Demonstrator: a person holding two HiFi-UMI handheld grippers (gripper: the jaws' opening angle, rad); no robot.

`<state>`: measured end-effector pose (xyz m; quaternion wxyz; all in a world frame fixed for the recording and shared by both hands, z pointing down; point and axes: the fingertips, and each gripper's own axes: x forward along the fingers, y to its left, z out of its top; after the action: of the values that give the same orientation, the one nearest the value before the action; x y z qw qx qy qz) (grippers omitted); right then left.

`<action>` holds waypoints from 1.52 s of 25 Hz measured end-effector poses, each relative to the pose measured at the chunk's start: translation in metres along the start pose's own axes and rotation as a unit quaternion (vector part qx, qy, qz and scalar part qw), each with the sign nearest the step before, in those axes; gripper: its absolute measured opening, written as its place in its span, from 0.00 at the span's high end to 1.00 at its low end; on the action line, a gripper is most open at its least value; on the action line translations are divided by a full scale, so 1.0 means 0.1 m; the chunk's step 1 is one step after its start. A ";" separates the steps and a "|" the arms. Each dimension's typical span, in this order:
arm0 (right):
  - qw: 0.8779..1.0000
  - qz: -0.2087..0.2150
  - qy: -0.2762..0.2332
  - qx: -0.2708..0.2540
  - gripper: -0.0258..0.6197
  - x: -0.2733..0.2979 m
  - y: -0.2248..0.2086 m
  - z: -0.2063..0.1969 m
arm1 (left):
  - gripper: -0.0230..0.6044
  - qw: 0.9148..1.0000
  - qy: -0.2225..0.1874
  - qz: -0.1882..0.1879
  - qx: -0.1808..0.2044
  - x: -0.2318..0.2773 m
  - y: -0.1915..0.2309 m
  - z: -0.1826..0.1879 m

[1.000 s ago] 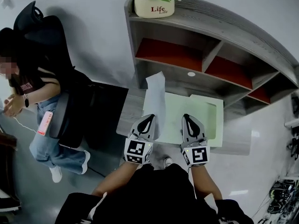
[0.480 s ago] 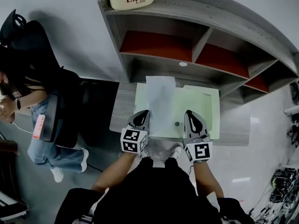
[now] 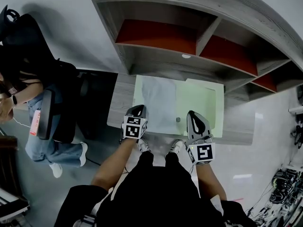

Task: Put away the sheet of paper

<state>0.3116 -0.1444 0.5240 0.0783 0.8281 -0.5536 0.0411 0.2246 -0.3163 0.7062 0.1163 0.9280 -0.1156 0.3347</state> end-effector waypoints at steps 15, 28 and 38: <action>1.000 -0.005 0.017 0.013 0.92 -0.11 -0.20 -0.25 | 0.95 0.999 0.035 0.012 -0.016 0.24 -0.16 -0.15; 0.999 -0.014 0.028 0.023 0.92 -0.28 -0.55 -0.43 | 0.95 0.998 0.046 0.022 -0.042 0.46 -0.34 -0.11; 0.999 -0.013 0.028 0.030 0.92 -0.32 -0.80 -0.51 | 0.95 0.996 0.047 0.047 -0.064 0.55 -0.25 -0.04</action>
<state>0.3737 -0.0761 0.5626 0.0694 0.8360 -0.5386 0.0793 0.2707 -0.2988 0.7417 0.1645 0.8955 -0.1746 0.3748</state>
